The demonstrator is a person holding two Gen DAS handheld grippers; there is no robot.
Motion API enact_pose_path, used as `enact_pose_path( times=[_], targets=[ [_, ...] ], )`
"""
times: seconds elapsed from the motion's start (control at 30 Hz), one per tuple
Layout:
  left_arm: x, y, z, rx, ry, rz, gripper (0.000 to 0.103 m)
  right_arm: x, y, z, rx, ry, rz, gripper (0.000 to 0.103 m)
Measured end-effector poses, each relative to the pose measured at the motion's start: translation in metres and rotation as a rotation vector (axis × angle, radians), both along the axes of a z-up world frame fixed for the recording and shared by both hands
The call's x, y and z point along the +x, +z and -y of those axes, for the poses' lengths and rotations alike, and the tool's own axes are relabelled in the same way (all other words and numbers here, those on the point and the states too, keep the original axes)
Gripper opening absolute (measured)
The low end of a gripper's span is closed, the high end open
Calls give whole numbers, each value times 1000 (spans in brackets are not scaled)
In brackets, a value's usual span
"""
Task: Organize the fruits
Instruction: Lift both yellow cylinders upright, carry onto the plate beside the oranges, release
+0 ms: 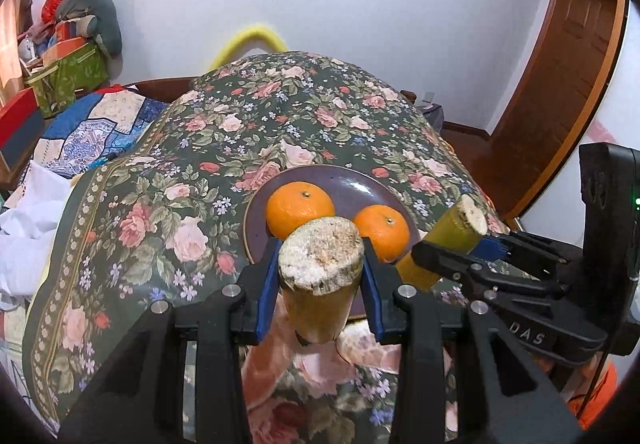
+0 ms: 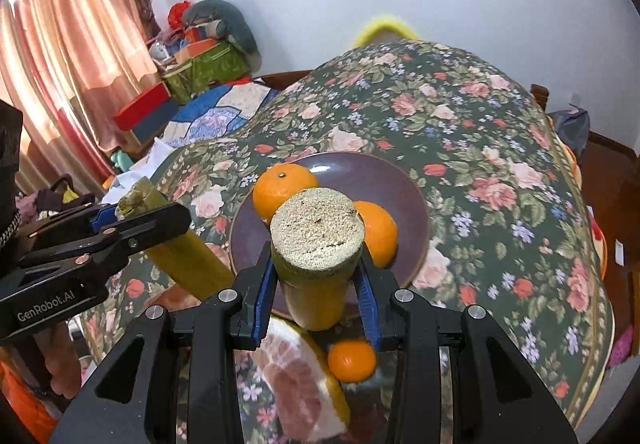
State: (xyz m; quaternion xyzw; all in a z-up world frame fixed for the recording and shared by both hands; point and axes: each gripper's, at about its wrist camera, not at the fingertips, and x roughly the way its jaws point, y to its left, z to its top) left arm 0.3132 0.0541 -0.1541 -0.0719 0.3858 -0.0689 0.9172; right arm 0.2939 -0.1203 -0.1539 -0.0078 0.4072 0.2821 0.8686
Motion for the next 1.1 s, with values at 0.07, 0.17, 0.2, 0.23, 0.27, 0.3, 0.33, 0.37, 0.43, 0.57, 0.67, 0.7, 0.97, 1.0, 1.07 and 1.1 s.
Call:
enact_pose_path(
  times=[0.07,0.17,0.2,0.23,0.27,0.3,0.33,0.37,0.43,0.57,0.67,0.7,0.97,1.0,1.07,1.1],
  targets=[
    [7,-4,-1,4,3,-9,37,4,-3,-4,-6,11,-3,34],
    [18,-10,-2,7,0,-20,37,11,-10,-11,-11,23,-20,34],
    [21,-10,-2,4,-2,-22,37,12,-13,-12,-10,25,-19,34],
    [25,-10,-2,2,-4,-23,37,14,-15,-13,-9,23,-17,34],
    [28,-11,-2,2,-6,-24,37,16,-16,-13,-6,21,-17,34],
    [32,-12,-2,2,-6,-23,37,18,-17,-14,-1,22,-19,34],
    [35,-13,-2,2,-6,-25,37,20,-18,-15,6,25,-24,34],
    [39,-14,-2,-1,-5,-29,37,21,-18,-15,7,28,-25,34],
    [45,-15,-2,-4,-5,-34,37,22,-19,-19,1,36,-20,34],
    [54,-19,-1,-1,-7,-45,37,24,-29,-26,-25,60,-34,35],
    [62,-22,0,-9,-14,-60,37,24,-30,-24,-15,61,-43,35],
    [65,-23,1,-11,-19,-67,37,24,-30,-24,-16,62,-45,35],
    [68,-17,3,-14,-16,-68,42,22,-30,-22,-22,59,-64,35],
    [67,-17,3,-9,-14,-69,42,21,-30,-21,-22,57,-66,35],
    [63,-16,2,-2,-14,-69,42,20,-29,-19,-16,54,-67,35],
    [60,-16,1,2,-12,-69,42,19,-27,-17,-14,48,-64,35]
  ],
)
